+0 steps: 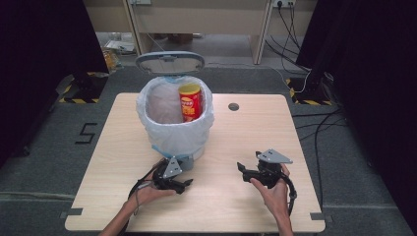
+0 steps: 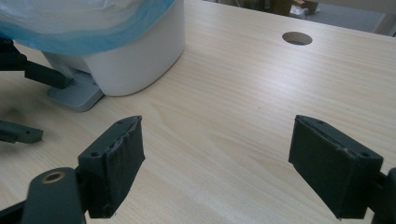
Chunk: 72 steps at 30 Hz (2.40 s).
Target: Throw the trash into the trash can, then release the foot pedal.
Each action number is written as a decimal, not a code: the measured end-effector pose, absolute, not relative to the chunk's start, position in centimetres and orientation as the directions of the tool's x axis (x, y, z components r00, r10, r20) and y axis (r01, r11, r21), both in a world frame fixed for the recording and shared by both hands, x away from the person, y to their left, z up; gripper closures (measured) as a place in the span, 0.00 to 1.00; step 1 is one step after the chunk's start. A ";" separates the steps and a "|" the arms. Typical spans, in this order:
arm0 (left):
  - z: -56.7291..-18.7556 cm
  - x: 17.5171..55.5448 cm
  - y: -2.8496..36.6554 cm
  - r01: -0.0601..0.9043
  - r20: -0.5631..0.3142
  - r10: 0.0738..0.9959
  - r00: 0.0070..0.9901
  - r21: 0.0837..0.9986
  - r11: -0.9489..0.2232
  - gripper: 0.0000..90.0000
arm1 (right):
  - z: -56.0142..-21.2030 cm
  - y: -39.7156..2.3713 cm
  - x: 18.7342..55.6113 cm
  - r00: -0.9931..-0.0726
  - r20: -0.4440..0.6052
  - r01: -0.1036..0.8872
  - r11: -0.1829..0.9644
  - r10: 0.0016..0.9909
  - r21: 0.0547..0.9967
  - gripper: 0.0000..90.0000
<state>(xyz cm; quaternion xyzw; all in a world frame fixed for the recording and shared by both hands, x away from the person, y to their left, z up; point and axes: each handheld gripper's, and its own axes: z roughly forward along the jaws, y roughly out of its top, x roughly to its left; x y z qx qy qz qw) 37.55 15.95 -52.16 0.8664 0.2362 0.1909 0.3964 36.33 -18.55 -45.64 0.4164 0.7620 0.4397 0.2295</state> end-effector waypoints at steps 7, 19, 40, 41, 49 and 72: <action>-52.2 37.6 16.0 0.258 0.144 0.560 0.816 0.777 -0.574 0.24 | -45.8 -18.0 35.6 -0.563 0.005 0.421 0.283 0.826 0.862 0.20; -52.2 37.5 15.9 0.256 0.145 0.563 0.814 0.779 -0.572 0.24 | -48.9 -17.6 34.5 -0.574 0.001 0.479 0.335 0.819 0.811 0.19; -52.1 37.5 15.9 0.258 0.146 0.562 0.814 0.776 -0.575 0.24 | -51.8 -16.6 33.8 -0.581 -0.007 0.562 0.407 0.814 0.720 0.16; -52.1 37.5 15.9 0.258 0.146 0.562 0.814 0.776 -0.576 0.24 | -51.8 -16.7 33.8 -0.585 -0.008 0.560 0.412 0.811 0.719 0.16; -52.2 37.5 15.9 0.259 0.146 0.565 0.812 0.778 -0.573 0.24 | -51.8 -16.5 33.8 -0.581 -0.010 0.564 0.411 0.814 0.716 0.14; -52.1 37.4 15.8 0.255 0.155 0.566 0.810 0.775 -0.578 0.24 | -51.8 -16.4 33.8 -0.583 -0.008 0.567 0.413 0.813 0.712 0.12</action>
